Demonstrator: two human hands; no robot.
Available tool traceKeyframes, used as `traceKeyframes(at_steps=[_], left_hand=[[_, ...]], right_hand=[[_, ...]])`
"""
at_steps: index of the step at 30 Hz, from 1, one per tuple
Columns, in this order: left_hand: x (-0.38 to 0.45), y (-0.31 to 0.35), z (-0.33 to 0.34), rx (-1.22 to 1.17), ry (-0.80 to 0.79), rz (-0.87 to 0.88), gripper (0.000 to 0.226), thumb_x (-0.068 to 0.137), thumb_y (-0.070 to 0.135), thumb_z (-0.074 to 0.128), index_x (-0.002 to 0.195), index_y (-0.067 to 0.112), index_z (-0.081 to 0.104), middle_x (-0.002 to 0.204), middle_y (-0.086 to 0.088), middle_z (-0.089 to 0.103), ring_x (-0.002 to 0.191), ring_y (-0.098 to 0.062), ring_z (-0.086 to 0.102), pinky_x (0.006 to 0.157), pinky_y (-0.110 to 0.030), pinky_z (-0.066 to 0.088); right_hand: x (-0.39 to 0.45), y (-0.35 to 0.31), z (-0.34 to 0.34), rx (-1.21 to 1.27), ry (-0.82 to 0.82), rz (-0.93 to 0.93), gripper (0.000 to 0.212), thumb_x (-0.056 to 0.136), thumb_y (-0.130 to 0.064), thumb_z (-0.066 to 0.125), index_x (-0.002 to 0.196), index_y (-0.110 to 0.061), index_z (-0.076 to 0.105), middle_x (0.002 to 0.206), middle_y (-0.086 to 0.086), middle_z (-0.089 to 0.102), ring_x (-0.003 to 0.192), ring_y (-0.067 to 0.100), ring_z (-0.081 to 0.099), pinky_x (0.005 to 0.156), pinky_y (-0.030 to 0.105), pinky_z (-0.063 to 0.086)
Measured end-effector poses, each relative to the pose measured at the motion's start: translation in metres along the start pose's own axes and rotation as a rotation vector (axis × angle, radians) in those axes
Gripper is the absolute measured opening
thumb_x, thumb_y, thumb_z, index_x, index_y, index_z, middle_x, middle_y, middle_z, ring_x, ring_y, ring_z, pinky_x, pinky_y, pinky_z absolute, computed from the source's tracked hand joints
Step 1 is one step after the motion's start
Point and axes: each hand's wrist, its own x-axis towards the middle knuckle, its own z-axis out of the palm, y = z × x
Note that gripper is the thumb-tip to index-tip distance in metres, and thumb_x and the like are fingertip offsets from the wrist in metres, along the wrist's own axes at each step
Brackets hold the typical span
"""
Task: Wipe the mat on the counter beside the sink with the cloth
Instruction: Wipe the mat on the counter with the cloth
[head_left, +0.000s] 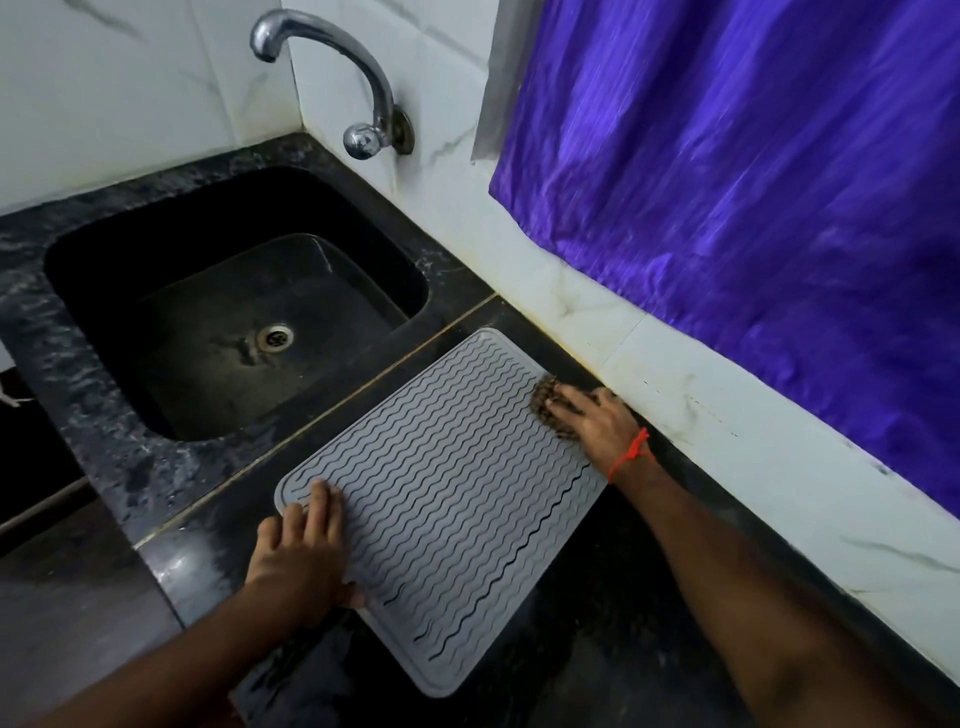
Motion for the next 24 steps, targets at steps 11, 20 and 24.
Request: traceKeyframes(at_steps=[11,20,24], left_hand=[[0.000,-0.001,0.000,-0.018,-0.014,-0.005,0.123,0.081,0.075,0.049,0.149,0.005,-0.026,0.159,-0.016,-0.027,0.145,-0.034,0.007,0.115,-0.047,0.017],[-0.004,0.000,-0.002,-0.029,-0.018,0.006,0.118,0.084,0.073,0.047,0.148,0.005,-0.026,0.159,-0.016,-0.029,0.145,-0.034,0.007,0.115,-0.047,0.016],[-0.002,-0.001,-0.003,-0.054,-0.039,0.005,0.122,0.083,0.073,0.051,0.147,0.006,-0.028,0.158,-0.015,-0.031,0.146,-0.035,0.006,0.116,-0.048,0.016]], right_hand=[[-0.026,-0.176,-0.029,0.197,0.184,-0.547,0.036,0.090,-0.027,0.053,0.125,-0.033,0.057,0.136,-0.008,0.053,0.101,0.020,0.052,0.080,0.033,0.046],[0.031,-0.018,-0.015,-0.055,0.065,-0.187,0.057,0.068,-0.011,0.079,0.120,-0.031,0.063,0.130,-0.001,0.060,0.093,0.035,0.058,0.074,0.042,0.053],[0.054,0.013,-0.029,-0.072,-0.123,0.045,0.049,0.089,-0.012,0.054,0.134,-0.033,0.053,0.147,-0.003,0.043,0.112,0.036,0.047,0.088,0.041,0.042]])
